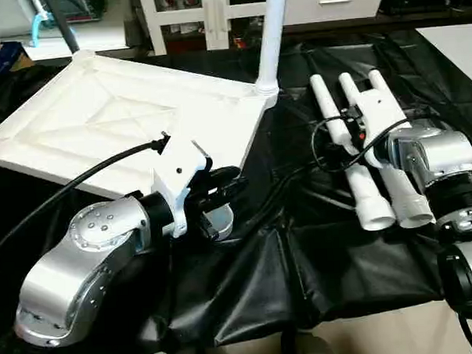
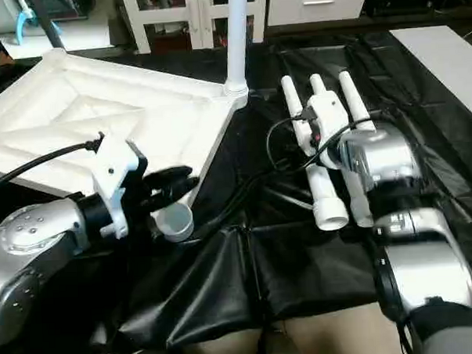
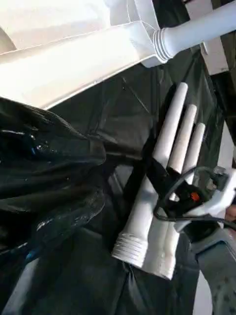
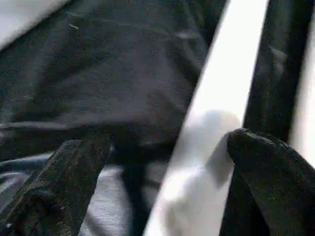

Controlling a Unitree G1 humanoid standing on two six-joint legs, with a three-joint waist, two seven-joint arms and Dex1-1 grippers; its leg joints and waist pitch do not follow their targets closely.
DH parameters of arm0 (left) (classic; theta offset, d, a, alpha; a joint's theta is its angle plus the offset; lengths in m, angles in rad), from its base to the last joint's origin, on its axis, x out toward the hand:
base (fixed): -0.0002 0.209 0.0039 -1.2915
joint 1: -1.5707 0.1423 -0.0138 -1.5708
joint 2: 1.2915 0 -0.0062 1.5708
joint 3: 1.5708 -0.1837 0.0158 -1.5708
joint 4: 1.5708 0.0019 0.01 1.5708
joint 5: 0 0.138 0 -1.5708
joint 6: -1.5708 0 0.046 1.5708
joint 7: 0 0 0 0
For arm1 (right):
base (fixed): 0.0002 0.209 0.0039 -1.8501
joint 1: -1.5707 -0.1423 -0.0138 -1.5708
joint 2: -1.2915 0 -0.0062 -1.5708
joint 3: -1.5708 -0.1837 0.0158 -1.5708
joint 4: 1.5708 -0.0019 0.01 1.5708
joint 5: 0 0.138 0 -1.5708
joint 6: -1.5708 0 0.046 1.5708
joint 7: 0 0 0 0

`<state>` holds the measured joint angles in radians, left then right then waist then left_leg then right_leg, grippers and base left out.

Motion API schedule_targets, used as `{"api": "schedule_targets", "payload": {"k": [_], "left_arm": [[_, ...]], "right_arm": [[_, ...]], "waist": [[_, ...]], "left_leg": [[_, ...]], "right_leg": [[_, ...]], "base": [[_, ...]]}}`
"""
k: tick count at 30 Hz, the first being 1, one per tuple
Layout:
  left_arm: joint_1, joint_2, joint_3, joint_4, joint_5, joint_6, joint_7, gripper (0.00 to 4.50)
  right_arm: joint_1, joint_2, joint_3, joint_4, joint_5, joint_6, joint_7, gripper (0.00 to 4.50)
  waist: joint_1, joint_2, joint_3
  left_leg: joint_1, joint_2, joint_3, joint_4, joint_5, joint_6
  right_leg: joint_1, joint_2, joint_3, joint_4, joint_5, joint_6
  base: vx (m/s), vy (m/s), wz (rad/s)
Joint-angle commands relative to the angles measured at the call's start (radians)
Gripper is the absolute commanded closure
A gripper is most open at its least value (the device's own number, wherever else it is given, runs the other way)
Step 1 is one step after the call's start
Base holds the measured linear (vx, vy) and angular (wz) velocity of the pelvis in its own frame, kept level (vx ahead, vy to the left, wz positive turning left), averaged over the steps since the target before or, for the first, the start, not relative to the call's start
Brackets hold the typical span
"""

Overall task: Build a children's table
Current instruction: Pick table leg

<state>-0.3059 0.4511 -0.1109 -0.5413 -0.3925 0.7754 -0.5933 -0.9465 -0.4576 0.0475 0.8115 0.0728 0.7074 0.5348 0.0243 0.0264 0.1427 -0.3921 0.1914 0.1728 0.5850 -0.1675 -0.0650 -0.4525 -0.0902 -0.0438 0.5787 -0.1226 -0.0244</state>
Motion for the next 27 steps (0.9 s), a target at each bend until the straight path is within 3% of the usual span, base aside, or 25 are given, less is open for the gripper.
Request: {"api": "schedule_targets", "payload": {"k": [1,7,12,19,27], "left_arm": [[0.007,0.007,0.009,-0.023,-0.005,0.010,-0.007,3.50],[0.008,0.018,0.005,-0.019,-0.007,0.004,-0.009,3.50],[0.011,0.039,0.001,-0.026,-0.022,0.004,-0.030,3.50],[0.025,0.068,-0.014,-0.055,-0.048,0.023,-0.066,3.50],[0.009,0.063,-0.023,-0.042,-0.040,0.015,-0.046,3.50]], "right_arm": [[-0.010,0.003,-0.001,0.024,0.000,0.029,-0.004,0.08],[-0.041,-0.001,0.007,0.092,-0.017,0.044,-0.015,0.08],[-0.064,0.003,-0.005,0.178,-0.023,0.080,-0.016,0.08],[-0.080,0.002,-0.028,0.231,-0.013,0.092,-0.024,0.76],[-0.107,-0.011,-0.055,0.283,-0.014,0.059,-0.032,1.42]], "waist": [[0.002,-0.009,-0.071],[0.005,-0.010,-0.068],[0.005,-0.012,-0.072],[0.008,-0.012,-0.074],[0.008,-0.013,-0.075]], "left_leg": [[0.015,0.012,0.010,-0.056,-0.156,0.088],[0.018,0.013,0.009,-0.061,-0.223,0.042],[0.018,0.012,0.009,-0.060,-0.226,0.031],[0.013,0.012,0.012,-0.058,-0.175,0.047],[0.015,0.014,0.012,-0.057,-0.201,0.040]], "right_leg": [[0.068,-0.020,0.022,-0.044,-0.214,-0.263],[0.064,-0.021,0.022,-0.051,-0.302,-0.223],[0.063,-0.021,0.024,-0.051,-0.303,-0.216],[0.066,-0.021,0.024,-0.042,-0.239,-0.241],[0.064,-0.022,0.024,-0.045,-0.282,-0.230]], "base": [[0.000,0.000,0.00],[0.000,0.000,0.00],[0.000,0.000,0.00],[0.000,0.000,0.00],[0.000,0.000,0.00]]}}
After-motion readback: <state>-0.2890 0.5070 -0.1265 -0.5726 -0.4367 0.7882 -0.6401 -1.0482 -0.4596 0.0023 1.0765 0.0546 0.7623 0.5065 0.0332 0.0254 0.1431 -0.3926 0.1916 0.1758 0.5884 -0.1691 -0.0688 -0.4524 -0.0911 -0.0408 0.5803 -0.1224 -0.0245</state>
